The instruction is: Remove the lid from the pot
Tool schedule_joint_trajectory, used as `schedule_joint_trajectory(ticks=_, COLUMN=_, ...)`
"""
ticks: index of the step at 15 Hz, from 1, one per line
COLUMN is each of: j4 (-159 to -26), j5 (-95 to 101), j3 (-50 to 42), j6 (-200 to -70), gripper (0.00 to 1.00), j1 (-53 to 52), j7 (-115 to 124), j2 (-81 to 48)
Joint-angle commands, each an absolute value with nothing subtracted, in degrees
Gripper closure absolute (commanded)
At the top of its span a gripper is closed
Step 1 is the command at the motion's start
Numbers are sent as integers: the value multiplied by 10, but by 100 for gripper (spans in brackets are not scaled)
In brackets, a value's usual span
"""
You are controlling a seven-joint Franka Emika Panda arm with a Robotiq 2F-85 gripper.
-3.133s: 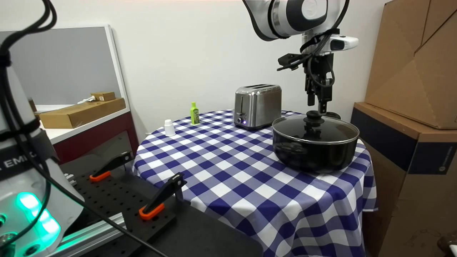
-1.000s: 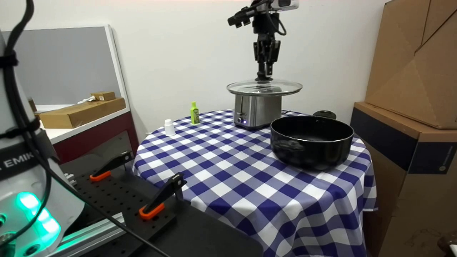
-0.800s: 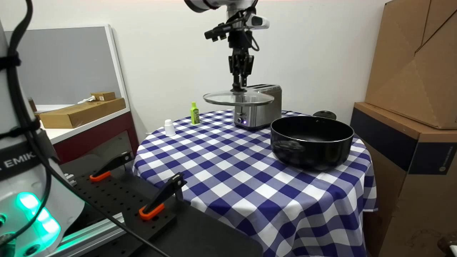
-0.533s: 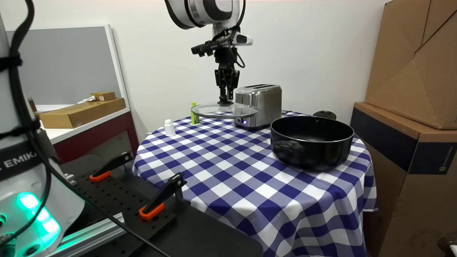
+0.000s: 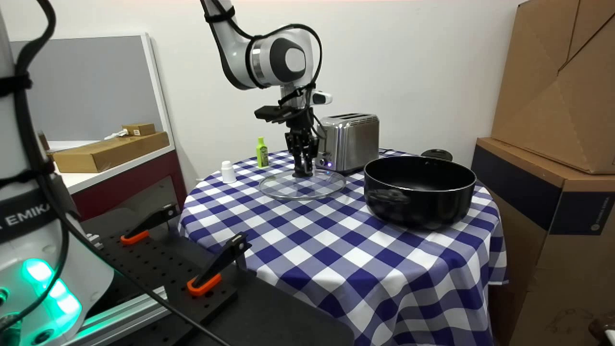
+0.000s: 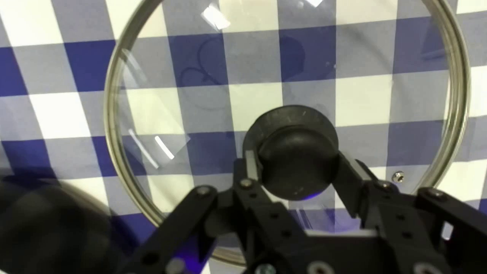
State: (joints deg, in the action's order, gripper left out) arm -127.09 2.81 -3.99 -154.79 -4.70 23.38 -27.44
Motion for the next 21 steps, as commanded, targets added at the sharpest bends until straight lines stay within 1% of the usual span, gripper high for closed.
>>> schedule_joint_trajectory(ticks=1, j4=-1263, j5=10, j3=-32, j6=-1588, gripper=75, j1=-55, j7=209, j2=-310)
schedule_joint_trajectory(ticks=6, j4=-1262, j5=-18, j3=-17, j6=-1595, gripper=75, j1=-45, j7=182, j2=-322)
schedule_joint_trajectory(ticks=7, j4=-1262, j5=-23, j3=-15, j6=-1585, gripper=39, j1=-43, j7=175, j2=-320)
schedule_joint_trajectory(ticks=8, j4=-1263, j5=-29, j3=-11, j6=-1577, gripper=24, j1=-39, j7=168, j2=-318)
schedule_joint_trajectory(ticks=11, j4=-1267, j5=-38, j3=-4, j6=-1541, gripper=3, j1=-29, j7=145, j2=-302)
schedule_joint_trajectory(ticks=12, j4=-1271, j5=-50, j3=8, j6=-1521, gripper=1, j1=-16, j7=129, j2=-291)
schedule_joint_trajectory(ticks=14, j4=-1285, j5=-72, j3=24, j6=-1477, gripper=0, j1=4, j7=95, j2=-255)
schedule_joint_trajectory(ticks=21, j4=-1334, j5=-37, j3=-13, j6=-1329, gripper=0, j1=-5, j7=126, j2=-82)
